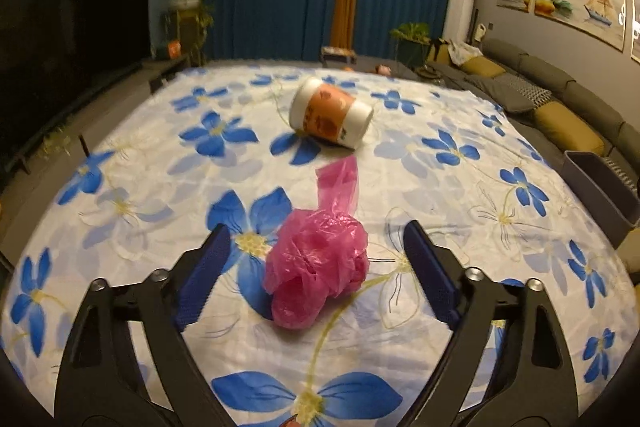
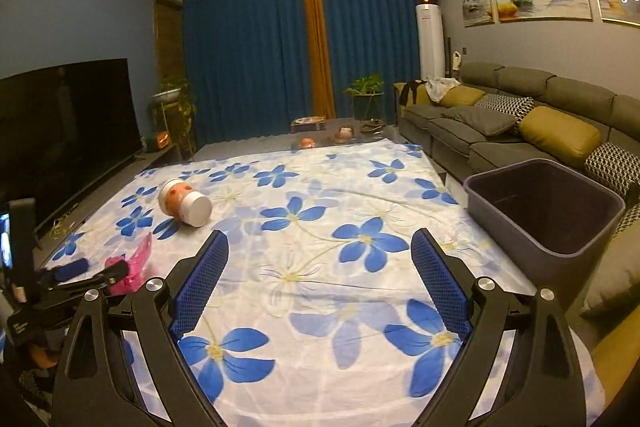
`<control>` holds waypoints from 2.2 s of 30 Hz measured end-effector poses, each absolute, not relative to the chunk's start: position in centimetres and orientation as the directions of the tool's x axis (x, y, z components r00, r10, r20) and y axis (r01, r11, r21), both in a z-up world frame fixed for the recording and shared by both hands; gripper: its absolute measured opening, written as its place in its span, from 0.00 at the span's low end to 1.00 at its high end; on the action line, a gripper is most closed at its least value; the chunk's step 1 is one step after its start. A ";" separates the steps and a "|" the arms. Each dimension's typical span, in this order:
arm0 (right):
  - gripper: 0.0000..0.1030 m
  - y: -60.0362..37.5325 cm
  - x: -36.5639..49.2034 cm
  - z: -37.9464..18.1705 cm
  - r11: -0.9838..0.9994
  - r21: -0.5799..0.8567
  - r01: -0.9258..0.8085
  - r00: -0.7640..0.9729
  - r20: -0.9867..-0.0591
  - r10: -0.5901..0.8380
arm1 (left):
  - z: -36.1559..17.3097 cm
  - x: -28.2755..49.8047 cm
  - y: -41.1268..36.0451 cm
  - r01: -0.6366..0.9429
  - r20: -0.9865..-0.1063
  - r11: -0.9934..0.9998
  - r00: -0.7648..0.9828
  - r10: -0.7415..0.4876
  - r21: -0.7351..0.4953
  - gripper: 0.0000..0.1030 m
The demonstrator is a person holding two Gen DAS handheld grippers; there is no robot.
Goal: Collect trash
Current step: 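Grasp the pink plastic bag with the left gripper and lift it, then grasp the white-orange paper cup with the right gripper while the left holds the pink bag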
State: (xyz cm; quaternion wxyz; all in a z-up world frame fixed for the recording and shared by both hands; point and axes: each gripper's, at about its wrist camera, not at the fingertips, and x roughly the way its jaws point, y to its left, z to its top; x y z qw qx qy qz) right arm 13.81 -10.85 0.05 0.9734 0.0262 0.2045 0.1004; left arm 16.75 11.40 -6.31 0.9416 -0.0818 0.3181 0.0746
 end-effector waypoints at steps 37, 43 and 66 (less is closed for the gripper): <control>0.87 8.7 26.1 -3.8 0.934 -0.019 -0.356 0.798 -0.526 0.294 | -5.1 17.9 24.5 -0.416 -0.587 0.881 0.780 0.217 -0.227 0.38; 0.91 10.5 28.1 -3.8 0.934 0.003 -0.358 0.787 -0.536 0.304 | -4.7 17.4 24.7 -0.430 -0.570 0.870 0.789 0.231 -0.242 0.38; 0.95 16.4 34.9 -5.8 0.987 0.080 -0.141 0.748 -0.644 0.160 | -4.9 16.2 27.4 -0.527 -0.563 0.801 0.767 0.306 -0.283 0.38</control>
